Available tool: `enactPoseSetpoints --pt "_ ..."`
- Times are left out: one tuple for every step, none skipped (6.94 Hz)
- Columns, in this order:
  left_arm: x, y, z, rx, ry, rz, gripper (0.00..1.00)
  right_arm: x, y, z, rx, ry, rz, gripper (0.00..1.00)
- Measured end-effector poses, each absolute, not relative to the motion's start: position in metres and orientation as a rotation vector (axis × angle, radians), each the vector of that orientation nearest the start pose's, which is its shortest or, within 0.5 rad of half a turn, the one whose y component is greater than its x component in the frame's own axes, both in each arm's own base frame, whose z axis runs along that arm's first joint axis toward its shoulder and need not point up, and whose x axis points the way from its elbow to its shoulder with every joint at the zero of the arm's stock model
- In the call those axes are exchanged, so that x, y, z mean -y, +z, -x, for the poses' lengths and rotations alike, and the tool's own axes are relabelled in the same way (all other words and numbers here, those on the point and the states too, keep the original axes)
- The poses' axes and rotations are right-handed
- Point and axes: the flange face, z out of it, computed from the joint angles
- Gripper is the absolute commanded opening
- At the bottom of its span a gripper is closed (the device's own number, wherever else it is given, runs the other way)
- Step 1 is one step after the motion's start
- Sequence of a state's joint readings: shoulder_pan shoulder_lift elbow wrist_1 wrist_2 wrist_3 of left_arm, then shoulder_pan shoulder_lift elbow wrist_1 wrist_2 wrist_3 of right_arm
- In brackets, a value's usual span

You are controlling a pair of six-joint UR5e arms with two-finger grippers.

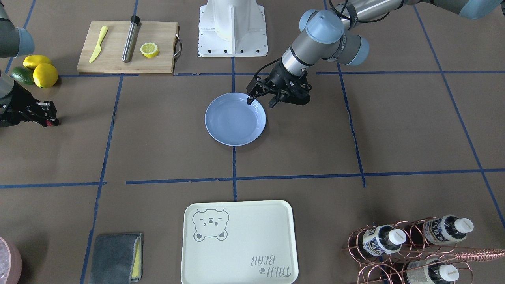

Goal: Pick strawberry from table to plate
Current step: 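Carry the red strawberry in the right gripper over the plate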

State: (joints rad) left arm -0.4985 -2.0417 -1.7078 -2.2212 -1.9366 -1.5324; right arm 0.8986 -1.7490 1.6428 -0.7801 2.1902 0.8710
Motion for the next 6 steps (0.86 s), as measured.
enactPoseSetpoints --pt "0.389 0.250 -0.509 -1.284 -0.165 -0.026 0.87 0.395 0.610 0.218 0.901 0.005 -0.057 0.00" --pt "0.389 0.248 -0.507 -1.288 -0.166 -0.029 0.88 0.402 0.578 0.232 0.941 0.070 -0.047 0.00" --pt "0.389 0.245 -0.500 -1.297 -0.167 -0.035 0.88 0.413 0.530 0.265 1.002 0.140 -0.028 0.00" --pt "0.386 0.246 -0.488 -1.303 -0.169 -0.042 0.88 0.422 0.480 0.311 1.052 0.201 -0.009 0.00" --pt "0.385 0.250 -0.476 -1.305 -0.173 -0.049 0.88 0.425 0.425 0.365 1.075 0.255 0.008 0.00" --pt "0.391 0.255 -0.463 -1.301 -0.187 -0.062 0.92 0.422 0.365 0.422 1.063 0.303 0.029 0.00"
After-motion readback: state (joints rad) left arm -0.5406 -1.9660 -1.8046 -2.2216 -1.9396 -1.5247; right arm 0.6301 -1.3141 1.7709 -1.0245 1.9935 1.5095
